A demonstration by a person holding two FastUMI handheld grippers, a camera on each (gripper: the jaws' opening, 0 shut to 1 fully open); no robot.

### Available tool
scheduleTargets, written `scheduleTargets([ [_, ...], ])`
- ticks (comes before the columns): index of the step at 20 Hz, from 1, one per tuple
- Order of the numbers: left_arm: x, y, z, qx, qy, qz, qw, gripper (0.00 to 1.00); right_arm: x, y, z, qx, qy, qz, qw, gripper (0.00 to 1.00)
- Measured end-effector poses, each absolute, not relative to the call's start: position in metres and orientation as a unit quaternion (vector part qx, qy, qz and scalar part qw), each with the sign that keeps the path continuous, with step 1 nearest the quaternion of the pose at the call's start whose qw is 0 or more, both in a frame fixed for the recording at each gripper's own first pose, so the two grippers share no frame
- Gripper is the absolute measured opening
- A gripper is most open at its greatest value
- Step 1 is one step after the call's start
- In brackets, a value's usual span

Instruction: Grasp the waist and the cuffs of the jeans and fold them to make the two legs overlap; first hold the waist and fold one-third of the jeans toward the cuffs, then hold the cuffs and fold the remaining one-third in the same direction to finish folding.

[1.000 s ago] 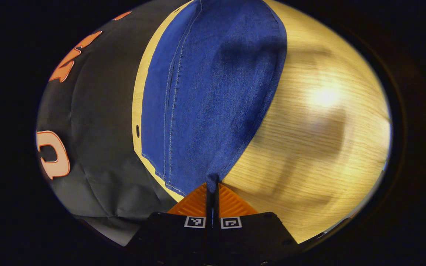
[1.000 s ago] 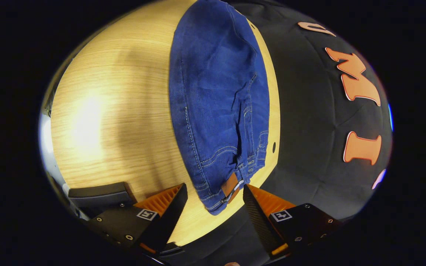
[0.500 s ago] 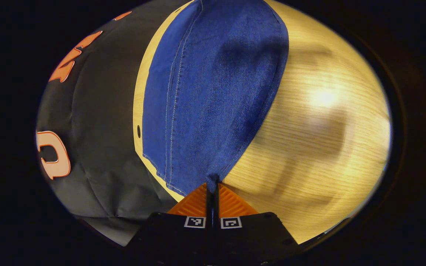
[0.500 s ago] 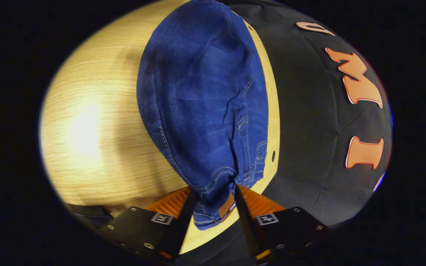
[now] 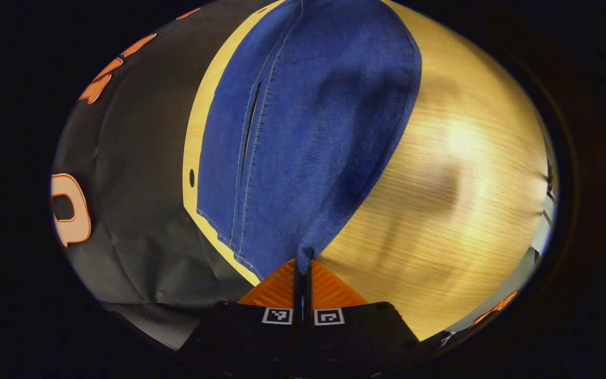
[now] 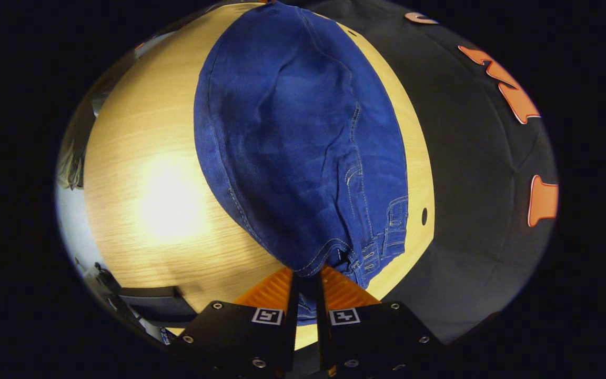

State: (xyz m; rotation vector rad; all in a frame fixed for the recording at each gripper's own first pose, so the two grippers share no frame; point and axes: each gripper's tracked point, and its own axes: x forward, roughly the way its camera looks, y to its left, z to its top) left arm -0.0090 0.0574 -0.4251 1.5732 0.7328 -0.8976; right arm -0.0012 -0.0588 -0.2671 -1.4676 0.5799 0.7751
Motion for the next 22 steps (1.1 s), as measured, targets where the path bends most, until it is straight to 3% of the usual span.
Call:
scheduleTargets([
  [4, 0.005, 0.05, -0.385, 0.646, 0.328, -0.405, 0.558, 0.01, -0.007, -0.041, -0.227, -0.61, 0.278, 0.369, 0.643, 0.18],
  [5, 0.012, 0.051, -0.373, 0.638, 0.34, -0.41, 0.557, 0.01, -0.009, -0.04, -0.217, -0.604, 0.29, 0.378, 0.639, 0.08],
  [6, 0.02, 0.05, -0.365, 0.632, 0.347, -0.416, 0.554, 0.01, -0.008, -0.039, -0.21, -0.597, 0.301, 0.383, 0.637, 0.07],
  [11, 0.052, 0.05, -0.333, 0.601, 0.394, -0.448, 0.531, 0.01, 0.014, -0.025, -0.176, -0.54, 0.359, 0.404, 0.646, 0.07],
  [14, 0.098, 0.042, -0.321, 0.597, 0.396, -0.447, 0.536, 0.01, 0.037, -0.023, -0.164, -0.495, 0.386, 0.394, 0.672, 0.08],
  [18, 0.155, 0.025, -0.345, 0.581, 0.428, -0.451, 0.525, 0.01, 0.073, -0.015, -0.148, -0.452, 0.428, 0.37, 0.69, 0.07],
  [22, 0.193, 0.023, -0.404, 0.57, 0.497, -0.447, 0.479, 0.01, 0.131, -0.002, -0.16, -0.4, 0.457, 0.329, 0.723, 0.07],
])
